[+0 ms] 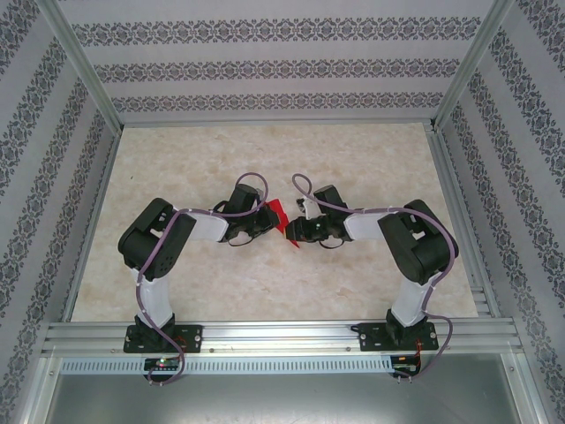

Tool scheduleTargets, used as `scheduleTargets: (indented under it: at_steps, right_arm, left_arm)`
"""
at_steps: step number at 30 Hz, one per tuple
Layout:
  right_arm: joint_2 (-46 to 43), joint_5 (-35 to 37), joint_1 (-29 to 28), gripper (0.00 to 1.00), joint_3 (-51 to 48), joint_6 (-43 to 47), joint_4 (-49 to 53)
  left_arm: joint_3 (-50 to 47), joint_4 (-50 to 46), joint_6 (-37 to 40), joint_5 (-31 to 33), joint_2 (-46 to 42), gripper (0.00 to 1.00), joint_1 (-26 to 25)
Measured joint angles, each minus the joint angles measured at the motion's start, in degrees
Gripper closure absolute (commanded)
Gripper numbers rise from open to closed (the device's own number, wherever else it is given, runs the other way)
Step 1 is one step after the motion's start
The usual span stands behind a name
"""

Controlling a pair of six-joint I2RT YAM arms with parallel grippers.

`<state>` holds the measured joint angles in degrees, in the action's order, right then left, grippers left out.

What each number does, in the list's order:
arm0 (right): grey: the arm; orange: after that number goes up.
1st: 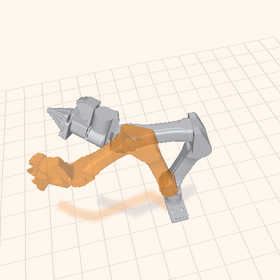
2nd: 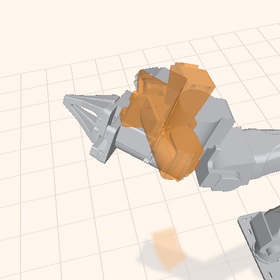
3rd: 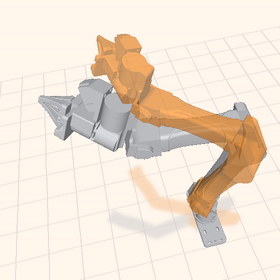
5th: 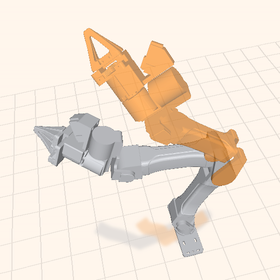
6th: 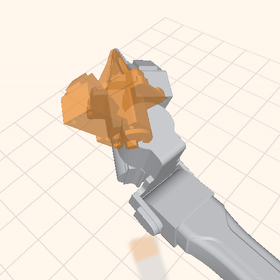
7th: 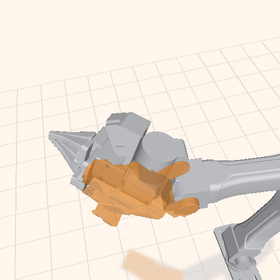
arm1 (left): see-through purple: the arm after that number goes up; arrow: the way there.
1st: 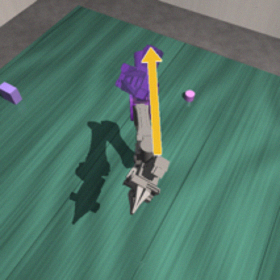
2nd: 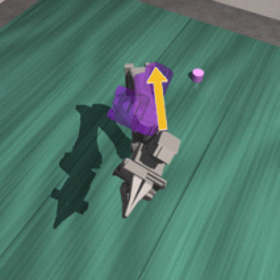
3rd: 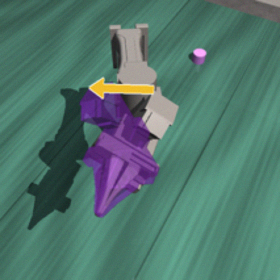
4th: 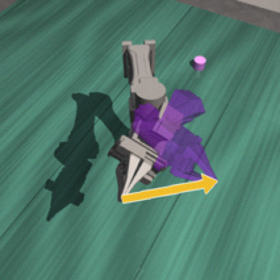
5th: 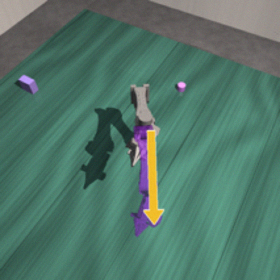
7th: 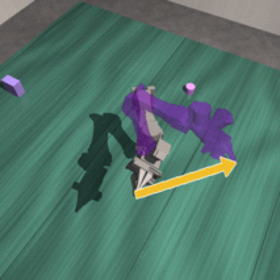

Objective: Fold a paper plane with a square sheet of paper (pick it up from the middle)
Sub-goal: Fold the wing for the fifth time at the center of the table.

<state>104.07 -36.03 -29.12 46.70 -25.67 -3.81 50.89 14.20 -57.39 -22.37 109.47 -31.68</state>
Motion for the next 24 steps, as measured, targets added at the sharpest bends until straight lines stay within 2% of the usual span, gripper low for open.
scheduleTargets:
  at_steps: [7,16,24]
  right_arm:
    - [0.1,2.1,-0.9,0.76,1.1,1.8,2.1]
    - [0.8,3.3,-0.9,0.91,1.0,1.7,1.0]
    - [0.8,2.6,-0.4,0.96,-0.8,-0.6,-3.3]
  left_arm:
    - [0.1,-0.2,0.0,0.0,0.0,0.91,0.0]
    - [0.1,-0.2,0.0,0.0,0.0,0.91,0.0]
    - [1.0,-2.5,1.7,0.0,-1.7,0.82,0.0]
